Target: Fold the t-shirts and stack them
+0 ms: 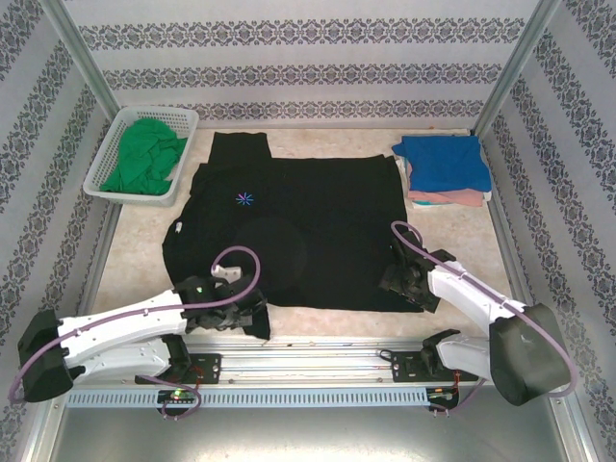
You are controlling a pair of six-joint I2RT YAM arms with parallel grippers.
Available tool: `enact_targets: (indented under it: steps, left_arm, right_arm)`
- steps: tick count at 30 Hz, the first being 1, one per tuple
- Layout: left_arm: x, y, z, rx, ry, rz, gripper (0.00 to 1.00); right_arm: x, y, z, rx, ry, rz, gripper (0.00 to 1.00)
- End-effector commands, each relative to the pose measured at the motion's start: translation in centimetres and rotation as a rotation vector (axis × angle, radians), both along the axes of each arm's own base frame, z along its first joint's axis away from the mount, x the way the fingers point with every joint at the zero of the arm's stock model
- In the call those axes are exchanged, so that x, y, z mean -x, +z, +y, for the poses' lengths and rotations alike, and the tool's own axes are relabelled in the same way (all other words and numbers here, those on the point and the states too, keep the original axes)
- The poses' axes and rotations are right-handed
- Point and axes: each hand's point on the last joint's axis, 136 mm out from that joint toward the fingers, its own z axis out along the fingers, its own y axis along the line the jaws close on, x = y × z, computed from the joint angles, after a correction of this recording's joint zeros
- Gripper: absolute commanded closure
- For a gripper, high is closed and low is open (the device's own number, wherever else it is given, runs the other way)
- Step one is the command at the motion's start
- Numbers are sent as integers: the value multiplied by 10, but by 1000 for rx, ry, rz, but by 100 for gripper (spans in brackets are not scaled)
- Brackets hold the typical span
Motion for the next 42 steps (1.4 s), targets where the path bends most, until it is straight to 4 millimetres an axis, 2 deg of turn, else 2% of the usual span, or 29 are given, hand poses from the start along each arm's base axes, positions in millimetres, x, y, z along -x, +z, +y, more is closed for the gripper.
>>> enact_targets:
  steps: [1,5,6,10,12,14,15,17,19,21,25,27,30,32,37,42]
  left_arm:
    - [-17,23,23,-111,-65,-35,100]
    - [-61,36,19,-103,-100,-65,100]
    - [-74,36,17,-99,-114,-71,97]
    - [-134,29,17,-62,-123,-72,77]
    - [-165,21,25,-58,-108,-58,74]
    - [-183,10,35,-60,-97,-10,61]
    - [-187,7,39,-64,-92,9,57]
    - [-189,5,45,-67,-90,14,56]
    - [-183,8,48,-60,-91,-3,52]
    - [-176,15,42,-9,-121,-52,47]
    - [-171,25,4,162,-285,-162,43]
    - [-163,21,-19,201,-425,-166,43]
    - [-151,12,-41,207,-581,-176,44]
    - [-140,8,-49,188,-675,-190,44]
    - [-130,7,-49,123,-792,-225,45]
    - [-131,-6,-47,54,-852,-177,43]
  right_arm:
    - [7,4,-10,32,-32,6,2]
    - [4,5,-12,30,-48,-13,2]
    - [3,5,-12,28,-48,-14,2]
    - [-7,10,-13,35,-36,-18,2]
    - [-13,13,-12,41,-18,-10,2]
    - [-14,15,-13,54,-9,13,2]
    - [-12,15,-14,59,-7,28,2]
    - [-7,13,-17,74,-18,52,2]
    - [-1,10,-20,80,-39,65,2]
    - [2,8,-23,86,-72,64,2]
    - [-3,3,-20,60,-95,61,2]
    - [-4,-1,-19,48,-113,83,2]
    - [-3,-11,-19,-1,-165,94,2]
    - [-3,-10,-20,-12,-185,87,2]
    - [-4,-9,-28,-2,-226,64,5]
    - [-8,-12,-22,-48,-227,76,12]
